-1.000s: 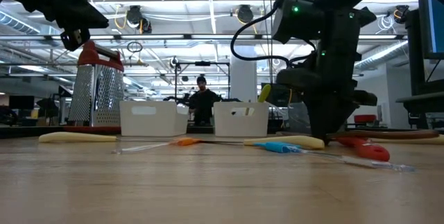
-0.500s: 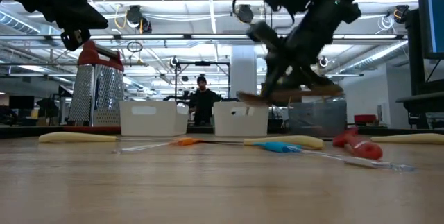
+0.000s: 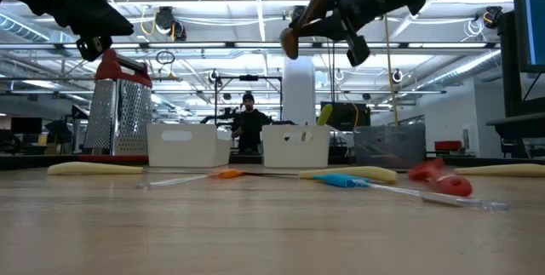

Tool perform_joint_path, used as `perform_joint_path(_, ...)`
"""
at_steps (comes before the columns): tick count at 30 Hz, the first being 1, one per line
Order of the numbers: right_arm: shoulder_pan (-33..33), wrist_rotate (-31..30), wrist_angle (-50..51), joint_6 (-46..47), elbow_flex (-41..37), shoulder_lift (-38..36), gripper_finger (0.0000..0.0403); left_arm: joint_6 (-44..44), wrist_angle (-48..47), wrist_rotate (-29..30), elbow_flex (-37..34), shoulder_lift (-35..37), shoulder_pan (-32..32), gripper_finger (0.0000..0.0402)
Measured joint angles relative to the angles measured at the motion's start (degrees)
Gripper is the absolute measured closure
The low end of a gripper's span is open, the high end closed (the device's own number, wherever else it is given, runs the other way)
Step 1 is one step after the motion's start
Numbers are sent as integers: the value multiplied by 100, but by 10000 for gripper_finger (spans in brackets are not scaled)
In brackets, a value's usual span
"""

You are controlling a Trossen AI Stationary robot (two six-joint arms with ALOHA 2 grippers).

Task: Pick & Place Kitchen Items
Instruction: Put the brown serving spoon into the right white bin

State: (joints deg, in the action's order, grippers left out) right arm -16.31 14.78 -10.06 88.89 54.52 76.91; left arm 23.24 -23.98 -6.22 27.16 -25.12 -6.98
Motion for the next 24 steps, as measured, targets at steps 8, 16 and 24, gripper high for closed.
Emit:
perform_joint_path(8, -1242, 719, -631, 1531, 2, 168, 365, -109, 10, 33, 0, 0, 0, 369)
perform_joint_path(16, -1955, 1560, -1256, 1985, 3, 1010, 365, -193, 15, 292, 0, 0, -1, 369)
perform_joint_path(24, -2267, 2324, -1300, 2472, 776, 1874, 365, -197, 15, 526, 0, 0, -2, 369)
